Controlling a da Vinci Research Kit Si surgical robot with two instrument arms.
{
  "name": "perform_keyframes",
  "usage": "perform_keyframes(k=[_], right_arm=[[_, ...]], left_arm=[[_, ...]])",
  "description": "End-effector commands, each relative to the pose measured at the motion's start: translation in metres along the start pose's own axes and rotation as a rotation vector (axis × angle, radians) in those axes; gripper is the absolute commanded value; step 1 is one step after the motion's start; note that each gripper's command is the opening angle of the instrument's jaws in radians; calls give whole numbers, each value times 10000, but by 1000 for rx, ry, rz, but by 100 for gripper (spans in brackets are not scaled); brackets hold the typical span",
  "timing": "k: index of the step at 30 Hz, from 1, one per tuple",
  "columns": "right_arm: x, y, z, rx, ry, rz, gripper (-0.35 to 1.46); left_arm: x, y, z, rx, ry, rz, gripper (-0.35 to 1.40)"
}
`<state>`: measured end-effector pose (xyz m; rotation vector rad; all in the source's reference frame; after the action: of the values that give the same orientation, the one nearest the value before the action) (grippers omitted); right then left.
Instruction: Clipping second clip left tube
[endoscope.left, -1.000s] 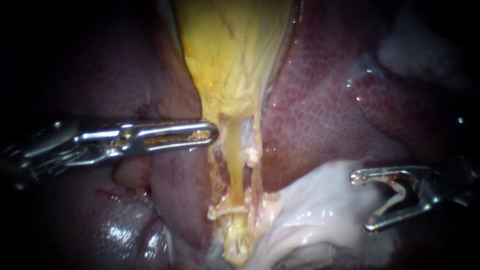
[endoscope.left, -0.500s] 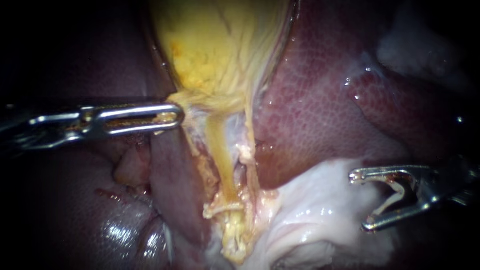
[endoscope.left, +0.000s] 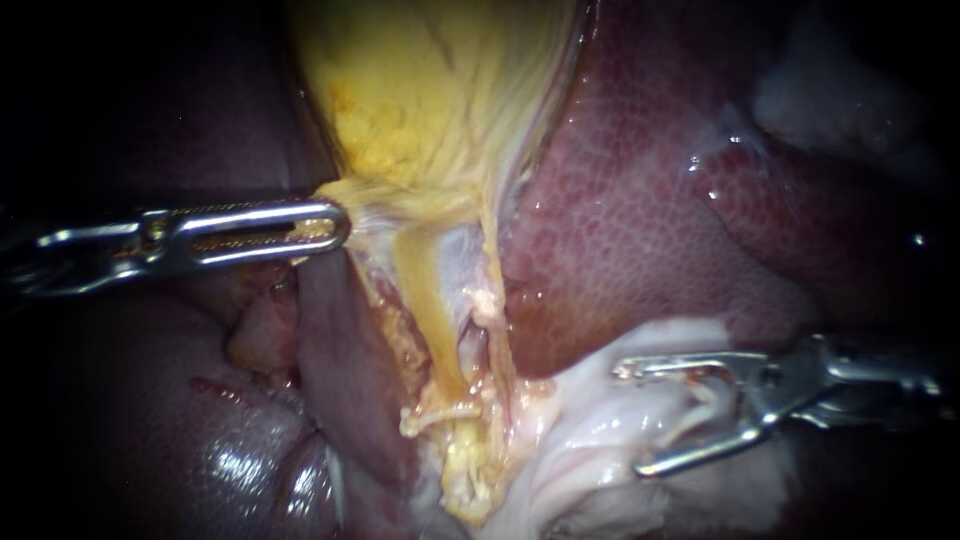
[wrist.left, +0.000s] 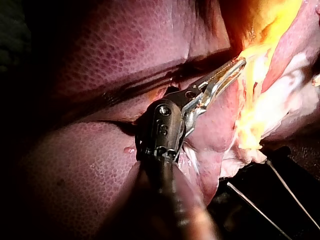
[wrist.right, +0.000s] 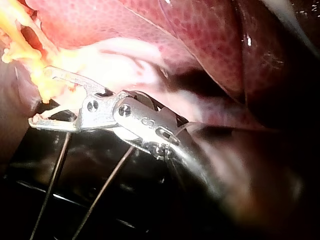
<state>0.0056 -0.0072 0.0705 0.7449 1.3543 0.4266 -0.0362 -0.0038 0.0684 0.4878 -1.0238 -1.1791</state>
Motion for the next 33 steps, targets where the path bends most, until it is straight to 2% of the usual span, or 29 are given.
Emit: perform_keyframes(k=[1,7,10,18,26,33], right_arm=[[-7,6,9,2,-3,6,60],[-42,40,55,-16,-7,41,60],[-51,50,67,-24,-5,48,60],[-54,74,87,-31,-4,48,60],[-59,92,88,-33,-3,54,60],[-60,97,99,-31,-3,53,60]], left_arm=[[0,-1,0,-2,0,0,-35],[0,-2,0,-6,-2,0,-35],[1,-3,0,-4,-1,0,-35],[2,-7,0,-3,-1,0,-35],[3,-9,-2,0,0,0,-35],[3,-10,-1,1,1,0,-35]])
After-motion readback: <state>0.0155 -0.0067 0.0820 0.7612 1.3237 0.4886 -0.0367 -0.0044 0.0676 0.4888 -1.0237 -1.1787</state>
